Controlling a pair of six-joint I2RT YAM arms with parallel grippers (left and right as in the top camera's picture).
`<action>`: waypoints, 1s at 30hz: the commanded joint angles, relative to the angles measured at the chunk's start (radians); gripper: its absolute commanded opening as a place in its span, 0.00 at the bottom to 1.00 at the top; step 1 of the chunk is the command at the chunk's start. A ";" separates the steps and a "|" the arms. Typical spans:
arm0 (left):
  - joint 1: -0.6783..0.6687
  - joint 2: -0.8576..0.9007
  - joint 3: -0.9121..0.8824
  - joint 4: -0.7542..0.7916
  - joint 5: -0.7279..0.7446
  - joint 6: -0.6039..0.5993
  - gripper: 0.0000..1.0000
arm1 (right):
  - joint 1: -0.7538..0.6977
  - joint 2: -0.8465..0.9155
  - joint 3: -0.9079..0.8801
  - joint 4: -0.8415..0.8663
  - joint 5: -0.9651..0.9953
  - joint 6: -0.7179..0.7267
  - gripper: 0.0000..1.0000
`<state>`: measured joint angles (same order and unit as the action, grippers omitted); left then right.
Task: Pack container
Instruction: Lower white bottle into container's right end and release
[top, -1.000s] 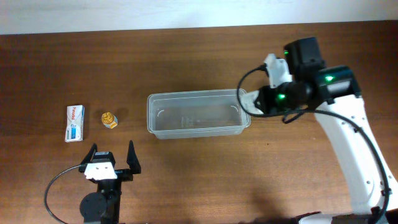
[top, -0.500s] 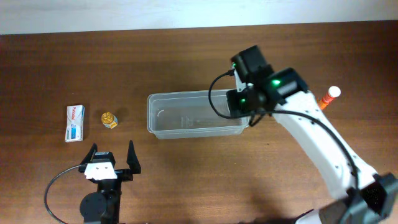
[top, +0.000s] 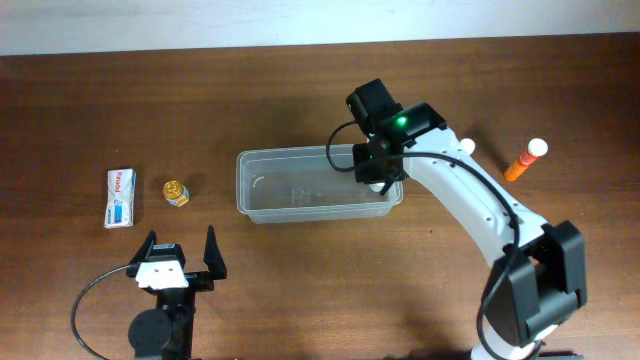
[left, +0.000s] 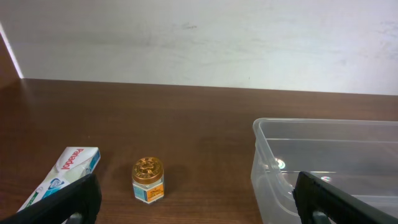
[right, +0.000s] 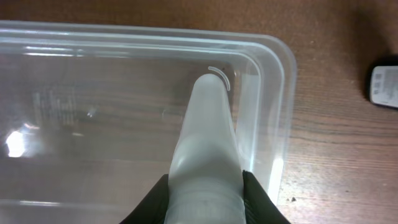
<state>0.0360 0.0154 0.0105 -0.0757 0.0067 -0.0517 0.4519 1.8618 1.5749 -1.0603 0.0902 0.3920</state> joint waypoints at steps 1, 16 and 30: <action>0.006 -0.009 -0.002 -0.008 -0.004 0.012 0.99 | 0.007 0.031 0.027 0.015 0.027 0.036 0.24; 0.006 -0.009 -0.002 -0.008 -0.003 0.012 0.99 | 0.005 0.061 0.023 0.050 0.027 0.063 0.24; 0.006 -0.009 -0.002 -0.008 -0.003 0.012 0.99 | 0.004 0.068 0.022 0.055 0.027 0.097 0.25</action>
<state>0.0360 0.0154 0.0105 -0.0757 0.0067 -0.0513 0.4519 1.9236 1.5749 -1.0088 0.0902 0.4713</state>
